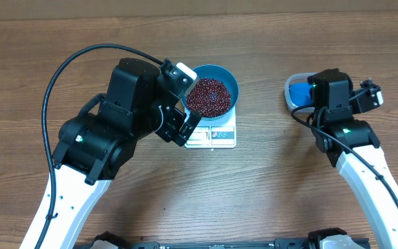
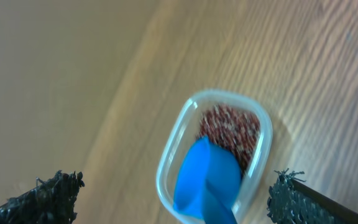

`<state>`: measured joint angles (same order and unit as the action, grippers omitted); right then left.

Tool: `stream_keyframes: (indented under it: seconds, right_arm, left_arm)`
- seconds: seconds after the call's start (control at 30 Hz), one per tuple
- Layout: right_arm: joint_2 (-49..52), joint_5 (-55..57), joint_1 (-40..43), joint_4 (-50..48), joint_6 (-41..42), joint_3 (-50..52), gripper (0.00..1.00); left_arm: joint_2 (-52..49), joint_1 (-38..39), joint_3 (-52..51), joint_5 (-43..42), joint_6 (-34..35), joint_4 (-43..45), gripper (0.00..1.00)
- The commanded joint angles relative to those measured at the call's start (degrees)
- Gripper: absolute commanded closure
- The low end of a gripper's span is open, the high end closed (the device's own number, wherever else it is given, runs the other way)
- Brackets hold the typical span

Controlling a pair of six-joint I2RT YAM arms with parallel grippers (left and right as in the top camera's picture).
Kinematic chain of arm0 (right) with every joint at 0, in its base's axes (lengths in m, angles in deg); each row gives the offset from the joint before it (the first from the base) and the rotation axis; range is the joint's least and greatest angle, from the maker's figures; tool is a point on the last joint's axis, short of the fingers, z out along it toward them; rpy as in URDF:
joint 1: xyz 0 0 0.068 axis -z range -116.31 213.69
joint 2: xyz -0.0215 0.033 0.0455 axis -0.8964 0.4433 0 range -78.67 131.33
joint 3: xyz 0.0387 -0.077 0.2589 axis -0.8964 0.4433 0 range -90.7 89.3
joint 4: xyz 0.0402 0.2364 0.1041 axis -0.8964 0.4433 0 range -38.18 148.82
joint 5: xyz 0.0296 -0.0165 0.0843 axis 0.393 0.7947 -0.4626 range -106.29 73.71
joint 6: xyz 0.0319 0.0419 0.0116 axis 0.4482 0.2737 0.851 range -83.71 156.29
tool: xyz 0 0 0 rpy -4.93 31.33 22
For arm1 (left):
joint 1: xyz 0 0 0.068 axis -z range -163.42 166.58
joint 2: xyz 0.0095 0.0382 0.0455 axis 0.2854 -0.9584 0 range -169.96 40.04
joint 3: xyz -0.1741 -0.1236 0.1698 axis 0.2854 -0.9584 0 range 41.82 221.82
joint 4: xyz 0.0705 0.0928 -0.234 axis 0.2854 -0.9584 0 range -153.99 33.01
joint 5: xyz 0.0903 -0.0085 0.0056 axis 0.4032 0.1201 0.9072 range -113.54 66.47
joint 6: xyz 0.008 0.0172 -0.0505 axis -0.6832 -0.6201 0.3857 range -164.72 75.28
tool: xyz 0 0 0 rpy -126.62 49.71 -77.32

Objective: Scoop item into bowl and weigh 150g on scale
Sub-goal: 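Lower the blue scoop with the right gripper into the bean tub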

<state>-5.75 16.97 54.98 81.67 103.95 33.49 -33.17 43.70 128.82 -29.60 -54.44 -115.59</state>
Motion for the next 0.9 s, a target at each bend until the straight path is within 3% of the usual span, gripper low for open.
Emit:
stream_keyframes:
  seconds: [0.0,0.33,0.67,0.87]
  right_arm:
    - [-0.57,6.36,0.11,-2.54,-0.72,-0.11,0.00]
    - [0.13,1.03,0.11,-13.05,0.11,-0.11,0.00]
    - [3.80,-6.25,0.11,-9.42,17.25,-0.04,0.00]
    - [7.02,-12.41,0.11,-7.74,18.05,-0.04,0.00]
  left_arm:
    - [-0.28,-0.09,1.22,-1.03,0.59,0.09,0.00]
    - [-0.28,-0.11,1.22,-1.03,0.59,0.11,0.00]
    - [-0.28,-0.11,1.22,-1.03,0.59,0.09,0.00]
    - [-0.28,-0.09,1.22,-1.03,0.57,0.09,0.00]
